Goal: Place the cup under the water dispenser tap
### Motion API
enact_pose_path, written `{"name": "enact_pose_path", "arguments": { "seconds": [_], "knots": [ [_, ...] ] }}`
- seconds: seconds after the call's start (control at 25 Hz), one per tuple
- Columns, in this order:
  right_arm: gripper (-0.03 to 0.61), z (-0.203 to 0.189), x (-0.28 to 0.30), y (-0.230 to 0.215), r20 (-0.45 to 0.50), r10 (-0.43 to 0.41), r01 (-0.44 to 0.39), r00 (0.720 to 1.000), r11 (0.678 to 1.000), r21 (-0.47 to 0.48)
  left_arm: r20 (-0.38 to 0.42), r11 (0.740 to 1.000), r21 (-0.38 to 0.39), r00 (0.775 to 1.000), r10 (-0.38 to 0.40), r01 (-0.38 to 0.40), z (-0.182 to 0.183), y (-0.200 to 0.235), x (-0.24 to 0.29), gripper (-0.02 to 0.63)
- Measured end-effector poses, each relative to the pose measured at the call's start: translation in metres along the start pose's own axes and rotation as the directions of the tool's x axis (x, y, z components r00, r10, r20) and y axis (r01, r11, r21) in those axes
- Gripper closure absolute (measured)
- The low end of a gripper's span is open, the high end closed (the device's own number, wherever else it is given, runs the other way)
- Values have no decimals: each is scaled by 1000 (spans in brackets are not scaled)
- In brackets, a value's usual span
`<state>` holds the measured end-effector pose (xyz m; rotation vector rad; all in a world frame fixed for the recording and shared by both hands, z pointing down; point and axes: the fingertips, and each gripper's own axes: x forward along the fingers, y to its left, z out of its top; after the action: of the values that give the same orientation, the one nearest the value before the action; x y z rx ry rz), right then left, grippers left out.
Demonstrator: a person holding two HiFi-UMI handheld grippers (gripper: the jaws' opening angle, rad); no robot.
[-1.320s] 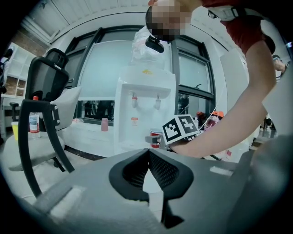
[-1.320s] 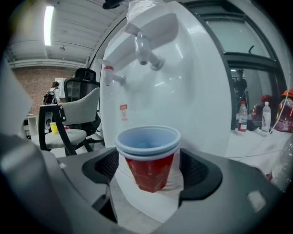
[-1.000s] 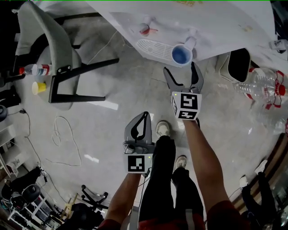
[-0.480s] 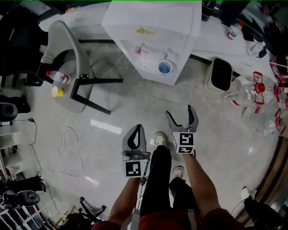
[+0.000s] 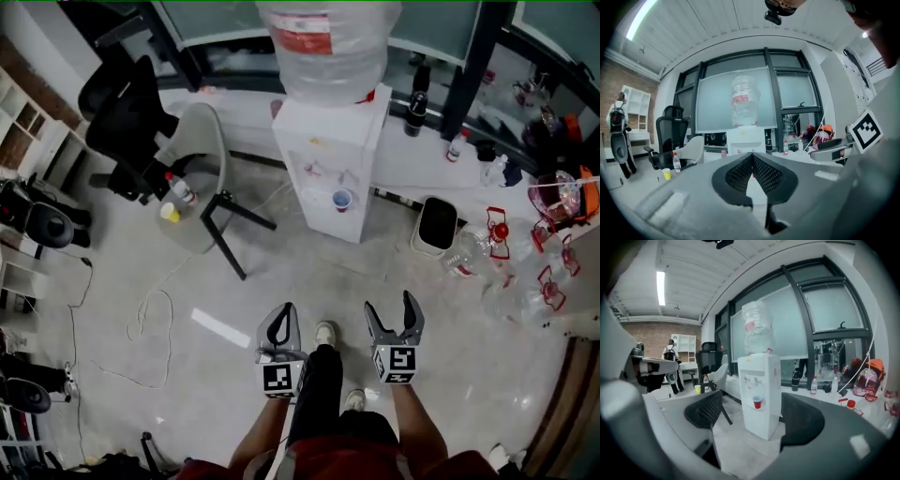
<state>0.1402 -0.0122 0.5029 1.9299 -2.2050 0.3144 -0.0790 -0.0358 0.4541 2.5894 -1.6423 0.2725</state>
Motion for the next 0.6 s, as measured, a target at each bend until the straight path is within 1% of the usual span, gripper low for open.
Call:
{"name": "enact_pose_path", "arguments": {
  "seconds": [0.12,0.2,0.32,0.4,0.44,0.48,0.56,0.6],
  "knots": [
    [218,45,-59,3,73,0,2,997,1000,-25,46,1000,17,999,15,-16,36,-15,-43,617],
    [247,71,-96,3,115,4,3,993,998,-65,89,1000,17,996,24,-25,63,-27,-70,617],
    [276,103,-147,1,146,21,-5,989,993,-114,136,1000,-3,990,28,-28,99,-45,-111,617],
    [295,120,-174,1,145,45,-24,988,990,-139,162,999,-35,987,15,-9,119,-57,-133,617],
    [312,131,-185,2,154,55,-32,986,988,-152,181,999,-39,983,9,-2,131,-60,-142,617],
    [333,143,-196,3,170,64,-36,983,986,-165,198,999,-38,980,11,-3,141,-61,-152,617],
    [355,166,-218,7,207,69,-31,976,983,-180,221,999,-34,975,27,-20,157,-59,-176,617],
    [378,178,-228,8,230,64,-22,971,983,-182,233,999,-20,972,32,-29,166,-59,-187,617]
  ]
}}
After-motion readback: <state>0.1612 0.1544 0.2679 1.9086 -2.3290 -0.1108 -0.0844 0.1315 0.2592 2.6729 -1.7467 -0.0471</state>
